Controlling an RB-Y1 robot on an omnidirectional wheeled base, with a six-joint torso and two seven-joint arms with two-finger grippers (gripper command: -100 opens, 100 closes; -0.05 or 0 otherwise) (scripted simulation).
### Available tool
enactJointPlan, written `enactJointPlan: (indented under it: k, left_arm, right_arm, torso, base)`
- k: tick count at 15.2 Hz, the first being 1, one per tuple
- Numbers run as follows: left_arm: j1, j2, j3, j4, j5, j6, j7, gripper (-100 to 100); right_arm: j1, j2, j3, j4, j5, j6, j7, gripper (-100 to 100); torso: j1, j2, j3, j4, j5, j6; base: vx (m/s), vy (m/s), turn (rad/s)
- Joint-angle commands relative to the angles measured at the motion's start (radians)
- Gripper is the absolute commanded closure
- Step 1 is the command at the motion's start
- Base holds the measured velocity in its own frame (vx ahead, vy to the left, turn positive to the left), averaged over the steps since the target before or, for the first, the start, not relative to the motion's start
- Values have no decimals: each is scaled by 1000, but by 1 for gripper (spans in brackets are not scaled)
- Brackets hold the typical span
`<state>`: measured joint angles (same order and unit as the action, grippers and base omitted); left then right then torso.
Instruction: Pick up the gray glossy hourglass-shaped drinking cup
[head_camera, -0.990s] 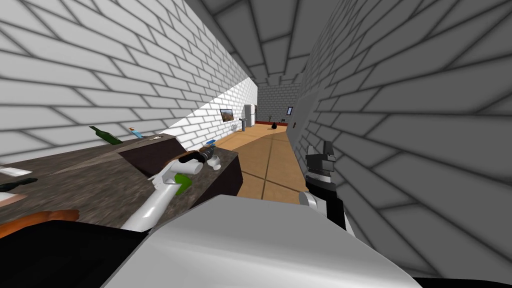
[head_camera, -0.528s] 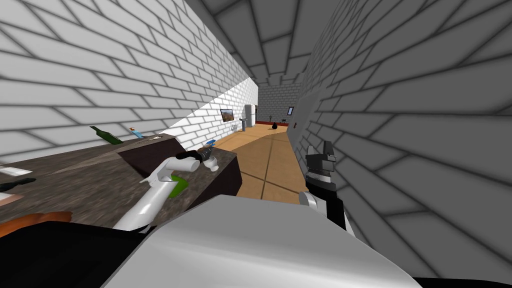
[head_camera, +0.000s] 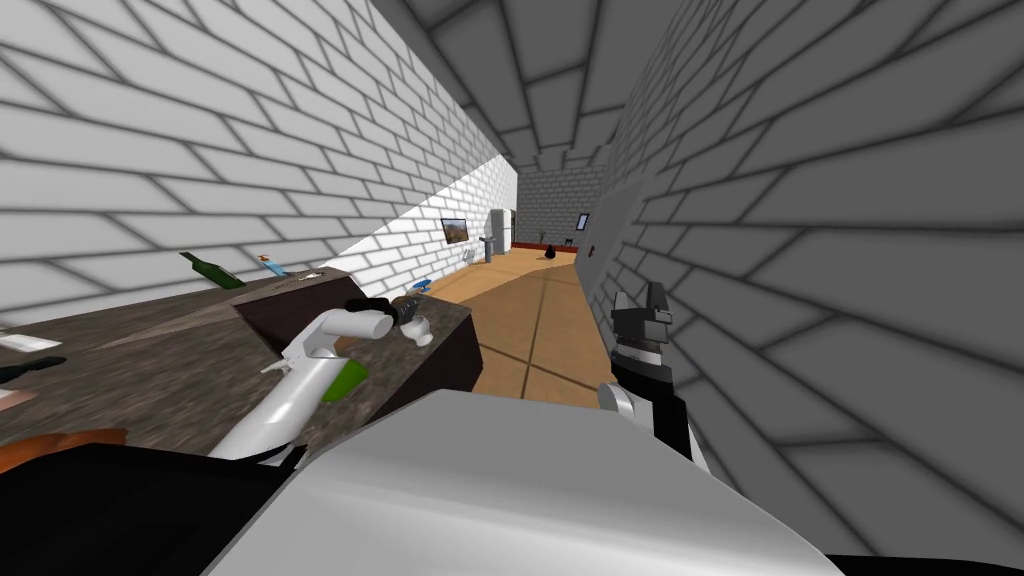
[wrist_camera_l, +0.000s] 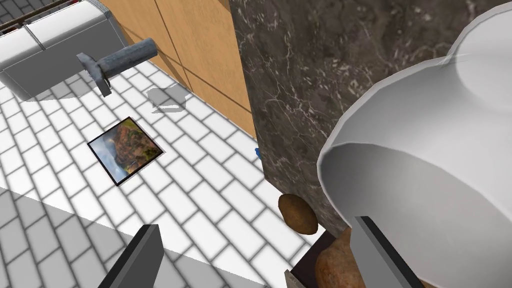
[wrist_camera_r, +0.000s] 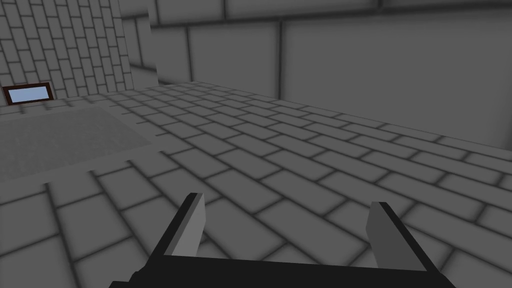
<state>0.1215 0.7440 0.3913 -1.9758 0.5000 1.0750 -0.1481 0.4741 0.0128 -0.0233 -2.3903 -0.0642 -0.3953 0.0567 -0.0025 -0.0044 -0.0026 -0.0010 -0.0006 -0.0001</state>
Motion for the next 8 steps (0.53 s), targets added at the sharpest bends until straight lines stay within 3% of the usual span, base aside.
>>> enactJointPlan:
  k: [1,2,5,6,8]
  left_arm:
    - [1,6,7,0,11,46,-5,-100]
    - [-4,27,24,11,44,69,-20,-100]
    - [-4,27,24,11,44,114,-20,-100]
    - [-7,48,41,22,76,147,-35,-100]
    - [-7,48,41,22,76,180,-35,-100]
  right_arm:
    - [0,0,0,0,0,0,0,0]
    - [0,0,0,0,0,0,0,0]
    - [0,0,0,0,0,0,0,0]
    - [0,0,0,0,0,0,0,0]
    - [0,0,0,0,0,0,0,0]
  torso:
    - [0,0,0,0,0,0]
    - [0,0,0,0,0,0]
    - [1,-1,-1,0,0,0]
    - [1,0,0,0,0,0]
    - [1,-1,0,0,0,0]
  base:
    - [43,-33,20]
    - [66,-37,24]
    - [63,-29,12]
    - [53,-25,16]
    - [60,-30,17]
